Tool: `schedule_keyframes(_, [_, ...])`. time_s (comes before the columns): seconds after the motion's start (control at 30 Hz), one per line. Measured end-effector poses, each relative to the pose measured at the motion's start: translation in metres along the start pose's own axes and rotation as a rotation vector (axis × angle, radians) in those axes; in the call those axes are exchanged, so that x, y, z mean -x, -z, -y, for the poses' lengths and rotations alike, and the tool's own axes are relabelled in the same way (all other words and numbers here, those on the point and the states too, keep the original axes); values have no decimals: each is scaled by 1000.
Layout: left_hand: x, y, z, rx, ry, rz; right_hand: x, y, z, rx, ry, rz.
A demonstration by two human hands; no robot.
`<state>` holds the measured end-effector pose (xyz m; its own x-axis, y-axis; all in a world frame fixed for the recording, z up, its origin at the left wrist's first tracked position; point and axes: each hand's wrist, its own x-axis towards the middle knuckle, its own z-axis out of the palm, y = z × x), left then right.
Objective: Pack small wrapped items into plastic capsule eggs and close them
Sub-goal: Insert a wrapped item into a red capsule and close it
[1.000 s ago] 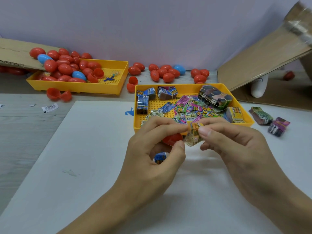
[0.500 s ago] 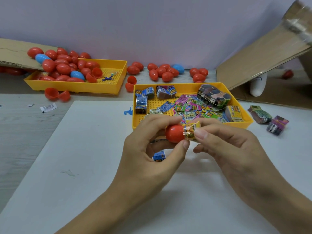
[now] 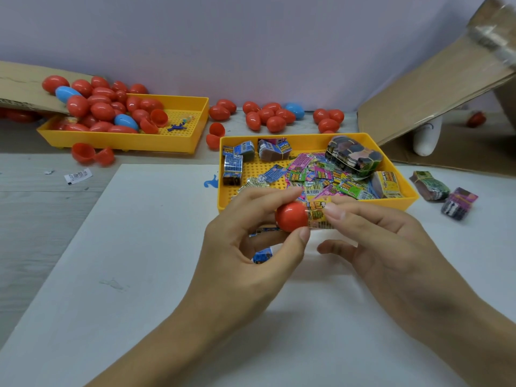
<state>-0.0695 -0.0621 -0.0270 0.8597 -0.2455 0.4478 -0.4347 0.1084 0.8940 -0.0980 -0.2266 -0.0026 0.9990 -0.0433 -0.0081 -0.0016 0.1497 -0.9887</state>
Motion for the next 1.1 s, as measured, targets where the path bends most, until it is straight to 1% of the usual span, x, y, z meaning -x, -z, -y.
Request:
schedule_keyframes(0.07, [0, 1, 1, -9, -12, 21, 0, -1, 2, -52, -30, 0])
schedule_keyframes(0.27, [-1, 0, 1, -43, -18, 29, 0, -2, 1, -44, -75, -10])
schedule_keyframes(0.37, [-1, 0, 0, -56, -14, 33, 0, -3, 2, 2, -45, 0])
schedule_keyframes(0.53, [0, 0, -1, -4, -3, 12, -1, 1, -4, 106, -4, -23])
schedule_keyframes(0.67, [0, -1, 0, -32, -11, -18, -1, 1, -5, 137, 18, -20])
schedule_keyframes(0.77, [2, -2, 1, -24, -22, -33, -1, 1, -3, 110, 22, -6])
schedule_keyframes(0.93, [3, -4, 0, -9, -46, -62, 0, 0, 6, -84, 32, -7])
schedule_keyframes(1.1, [4, -4, -1, -102, -120, -62, 0, 1, 9, -63, -7, -63])
